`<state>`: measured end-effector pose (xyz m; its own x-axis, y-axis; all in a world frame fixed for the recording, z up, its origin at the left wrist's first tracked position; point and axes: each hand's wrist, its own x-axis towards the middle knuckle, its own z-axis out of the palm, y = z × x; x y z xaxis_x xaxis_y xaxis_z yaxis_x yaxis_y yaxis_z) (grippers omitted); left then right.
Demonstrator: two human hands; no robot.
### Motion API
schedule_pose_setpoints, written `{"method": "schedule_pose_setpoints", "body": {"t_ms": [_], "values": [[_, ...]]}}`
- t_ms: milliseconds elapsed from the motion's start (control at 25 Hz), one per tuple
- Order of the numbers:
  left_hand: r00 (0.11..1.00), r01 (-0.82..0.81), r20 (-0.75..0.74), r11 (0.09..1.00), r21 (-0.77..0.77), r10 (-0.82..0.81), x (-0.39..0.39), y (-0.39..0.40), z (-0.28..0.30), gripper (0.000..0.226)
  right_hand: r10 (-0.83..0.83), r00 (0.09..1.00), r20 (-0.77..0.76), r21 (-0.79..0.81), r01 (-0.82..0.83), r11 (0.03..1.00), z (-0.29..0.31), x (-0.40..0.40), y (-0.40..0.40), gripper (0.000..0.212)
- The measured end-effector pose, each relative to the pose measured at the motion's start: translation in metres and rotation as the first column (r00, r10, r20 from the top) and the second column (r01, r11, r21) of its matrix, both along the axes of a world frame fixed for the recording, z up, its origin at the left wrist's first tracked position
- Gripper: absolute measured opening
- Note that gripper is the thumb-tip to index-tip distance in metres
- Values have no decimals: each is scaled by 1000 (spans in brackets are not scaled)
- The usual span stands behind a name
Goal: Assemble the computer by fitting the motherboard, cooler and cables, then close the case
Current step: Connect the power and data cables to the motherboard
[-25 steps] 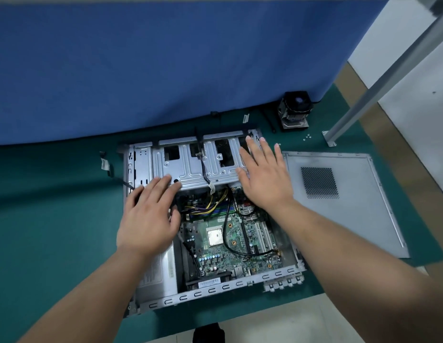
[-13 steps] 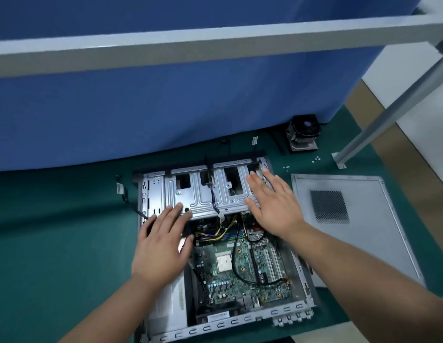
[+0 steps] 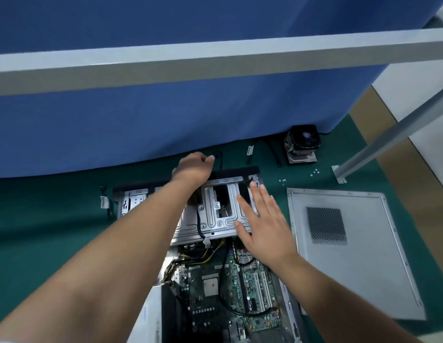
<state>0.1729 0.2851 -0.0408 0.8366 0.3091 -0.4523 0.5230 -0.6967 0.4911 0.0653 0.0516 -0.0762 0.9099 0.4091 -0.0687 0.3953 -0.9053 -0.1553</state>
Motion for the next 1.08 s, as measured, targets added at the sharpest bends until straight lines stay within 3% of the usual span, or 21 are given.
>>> {"method": "schedule_pose_setpoints", "body": {"t_ms": [120, 240, 320, 400, 480, 560, 720, 840, 880, 960, 1000, 1080], "values": [[998, -11, -68, 989, -148, 1, 25, -6, -8, 45, -5, 1000, 17, 6, 5, 1000, -2, 1, 1, 65], [994, -97, 24, 955, -279, 108, 28, -7, -4, 32, -7, 1000, 21, 4, 7, 1000, -4, 1, 1, 65], [967, -184, 83, 887, -423, 240, 15, -6, 9, 25, -8, 1000, 24, 16, 7, 1000, -5, 3, 2, 65], [929, -246, 81, 764, -597, 362, -11, -2, 19, 23, -7, 1000, 28, 11, 7, 1000, -4, 2, 2, 65], [885, -287, 4, 553, -782, 465, -47, 1, 26, 29, -7, 1000, 19, 0, 7, 1000, -2, 1, 2, 65], [857, -328, -66, 443, -834, 511, -85, 3, 31, 42, 0, 1000, -19, -4, 0, 1000, 3, -1, 2, 66], [868, -328, -47, 500, -801, 494, -153, 5, 23, 41, 3, 991, -134, -26, -6, 1000, 24, -1, 7, 63], [897, -247, 46, 586, -772, 439, -195, 6, 14, 33, -84, 980, -182, 306, 138, 942, 47, -22, 37, 39], [904, -223, 79, 620, -752, 421, -205, 4, 12, 32, -107, 939, -326, 429, 247, 869, 56, -30, 54, 36], [920, -184, 119, 678, -712, 374, -220, -4, 9, 32, -24, 704, -709, 520, 546, 657, 71, -44, 90, 34], [930, -167, 125, 699, -695, 347, -224, -8, 6, 32, 26, 584, -811, 499, 668, 553, 75, -46, 105, 32], [945, -153, 119, 733, -663, 305, -229, -14, 3, 29, 62, 461, -885, 448, 807, 384, 77, -47, 122, 26]]}}
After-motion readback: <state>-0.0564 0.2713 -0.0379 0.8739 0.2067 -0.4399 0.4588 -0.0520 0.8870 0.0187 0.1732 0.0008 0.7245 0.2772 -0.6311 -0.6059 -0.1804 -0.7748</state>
